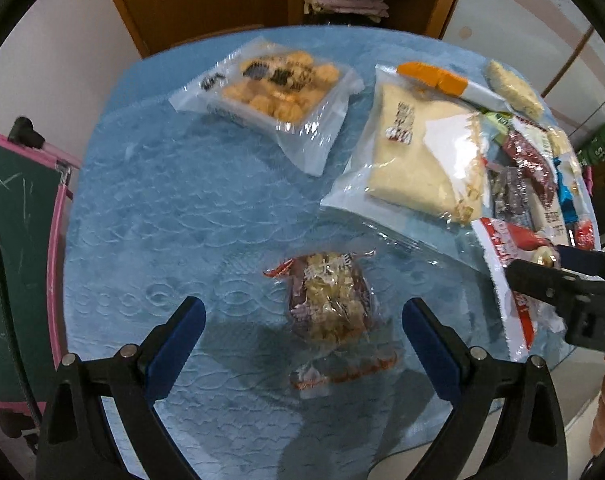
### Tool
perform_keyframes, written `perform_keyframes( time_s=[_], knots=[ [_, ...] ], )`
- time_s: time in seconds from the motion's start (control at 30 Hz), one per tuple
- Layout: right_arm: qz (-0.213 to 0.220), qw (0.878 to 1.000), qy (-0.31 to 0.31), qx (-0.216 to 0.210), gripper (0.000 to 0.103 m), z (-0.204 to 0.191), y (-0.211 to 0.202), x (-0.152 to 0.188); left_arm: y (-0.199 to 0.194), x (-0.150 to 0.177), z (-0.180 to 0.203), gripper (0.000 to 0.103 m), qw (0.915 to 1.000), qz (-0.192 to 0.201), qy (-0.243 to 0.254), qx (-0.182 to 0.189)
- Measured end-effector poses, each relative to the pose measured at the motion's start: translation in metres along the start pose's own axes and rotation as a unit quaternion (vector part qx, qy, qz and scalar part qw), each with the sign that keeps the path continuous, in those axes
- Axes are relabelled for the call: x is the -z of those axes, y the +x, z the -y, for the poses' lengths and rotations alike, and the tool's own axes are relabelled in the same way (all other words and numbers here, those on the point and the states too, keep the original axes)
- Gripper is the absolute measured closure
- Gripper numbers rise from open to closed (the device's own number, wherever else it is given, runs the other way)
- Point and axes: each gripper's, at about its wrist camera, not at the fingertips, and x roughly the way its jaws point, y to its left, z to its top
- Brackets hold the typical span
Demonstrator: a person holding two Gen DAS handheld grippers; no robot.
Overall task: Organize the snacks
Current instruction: 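Grasp the nut bar bag with the left tool while the right tool grasps the red-and-white bread bag, then carry both bags into the white tray and open both tools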
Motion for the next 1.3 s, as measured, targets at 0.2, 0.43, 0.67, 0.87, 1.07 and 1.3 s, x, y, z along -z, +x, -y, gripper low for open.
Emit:
perform_keyframes(
  time_s=[0.2,0.43,0.67,0.87,1.07,1.3],
  knots=[
    [0.003,1.000,-0.006,-0.007,0.037,-0.007,-0.003,-0.001,0.022,0.000,-0.005,0.048,0.9984,-0.027,-0.028,0.042],
    [0.021,0.999,-0.012,-0.022,0.046,-0.015,-0.012,0.010,0.008,0.009,0.004,0.063,0.9994,-0.010,-0.010,0.033],
    [0.086,0.995,-0.027,-0.030,0.046,-0.013,-0.074,0.031,-0.072,0.025,0.014,0.063,0.9982,0.049,-0.002,0.035],
    [0.181,0.981,-0.034,-0.057,0.045,-0.006,-0.170,0.073,-0.174,0.058,0.032,0.062,0.9893,0.130,0.034,0.056],
    [0.255,0.963,-0.044,-0.073,0.045,0.014,-0.245,0.141,-0.238,0.109,0.050,0.062,0.9785,0.176,0.060,0.089],
    [0.286,0.956,-0.018,-0.069,0.044,0.039,-0.263,0.205,-0.260,0.153,0.065,0.062,0.9732,0.205,0.046,0.094]
  ],
)
